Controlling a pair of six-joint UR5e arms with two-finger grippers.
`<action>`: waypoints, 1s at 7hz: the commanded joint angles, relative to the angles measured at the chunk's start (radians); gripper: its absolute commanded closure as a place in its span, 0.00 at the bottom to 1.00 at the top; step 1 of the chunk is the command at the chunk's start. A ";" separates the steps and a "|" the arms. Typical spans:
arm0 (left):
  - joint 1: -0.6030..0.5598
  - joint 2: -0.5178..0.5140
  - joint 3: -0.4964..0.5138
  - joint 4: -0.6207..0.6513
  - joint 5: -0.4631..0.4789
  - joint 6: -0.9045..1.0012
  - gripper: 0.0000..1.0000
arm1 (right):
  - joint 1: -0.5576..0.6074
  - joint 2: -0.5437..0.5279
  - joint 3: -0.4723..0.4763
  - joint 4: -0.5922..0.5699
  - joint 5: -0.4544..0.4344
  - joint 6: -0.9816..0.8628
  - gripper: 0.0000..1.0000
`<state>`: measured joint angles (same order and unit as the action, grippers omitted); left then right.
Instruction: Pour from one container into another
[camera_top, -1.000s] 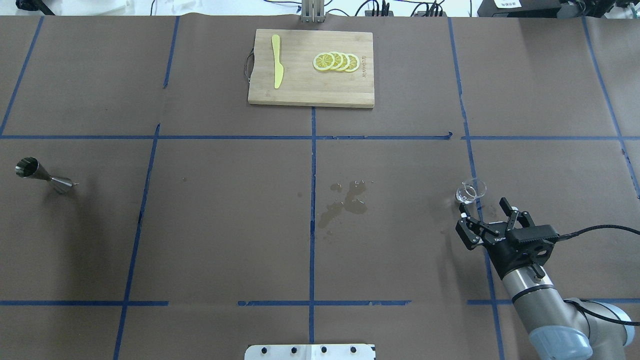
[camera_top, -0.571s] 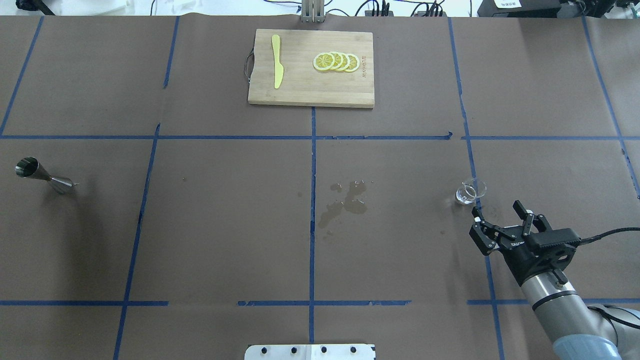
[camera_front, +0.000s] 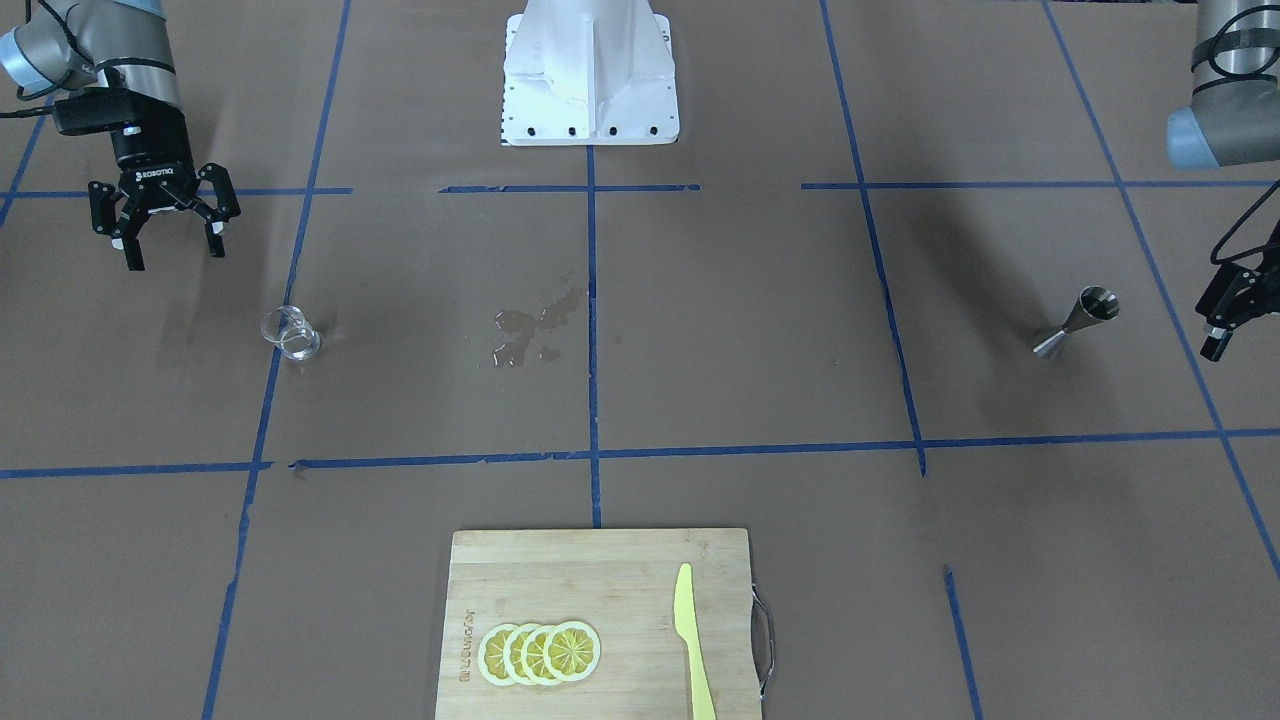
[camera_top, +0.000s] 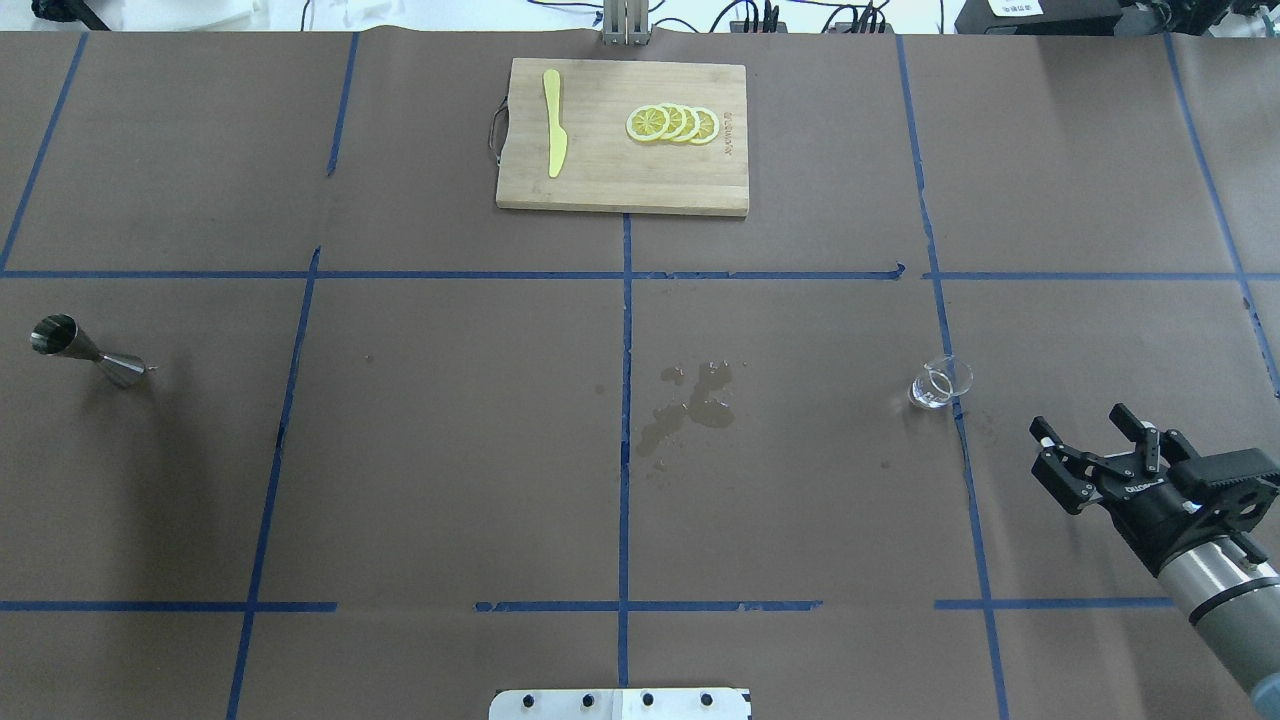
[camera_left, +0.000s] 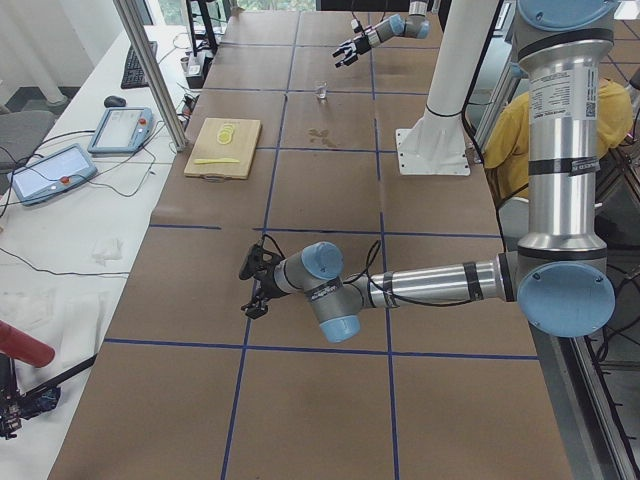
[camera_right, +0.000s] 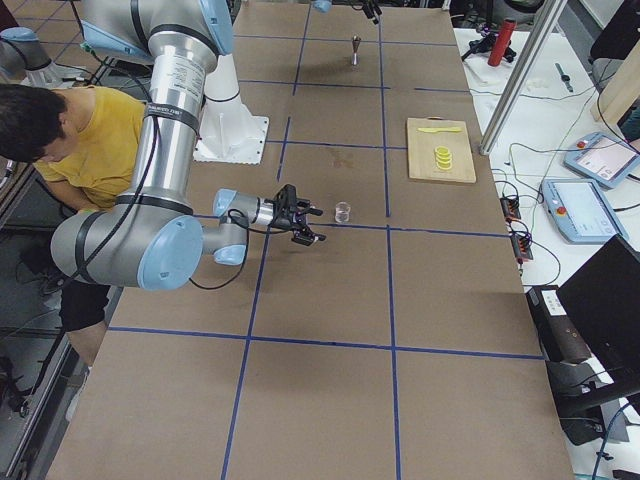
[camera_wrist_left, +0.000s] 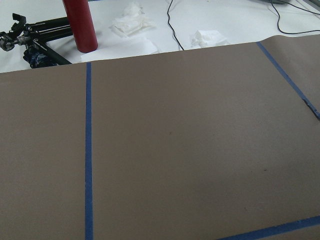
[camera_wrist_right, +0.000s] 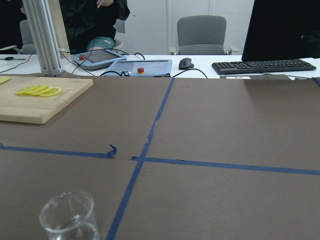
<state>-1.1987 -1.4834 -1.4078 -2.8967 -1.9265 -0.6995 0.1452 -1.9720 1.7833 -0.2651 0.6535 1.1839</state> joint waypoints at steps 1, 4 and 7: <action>0.001 0.000 0.004 0.007 -0.024 0.001 0.00 | 0.251 0.013 -0.021 0.006 0.282 -0.123 0.00; -0.016 -0.031 0.003 0.129 -0.124 0.014 0.00 | 0.746 0.173 -0.089 -0.121 0.892 -0.327 0.00; -0.093 -0.060 0.001 0.279 -0.231 0.139 0.00 | 1.133 0.350 -0.194 -0.488 1.329 -0.823 0.00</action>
<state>-1.2524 -1.5259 -1.4061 -2.6991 -2.1098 -0.6461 1.1318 -1.6850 1.6130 -0.5671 1.8302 0.5955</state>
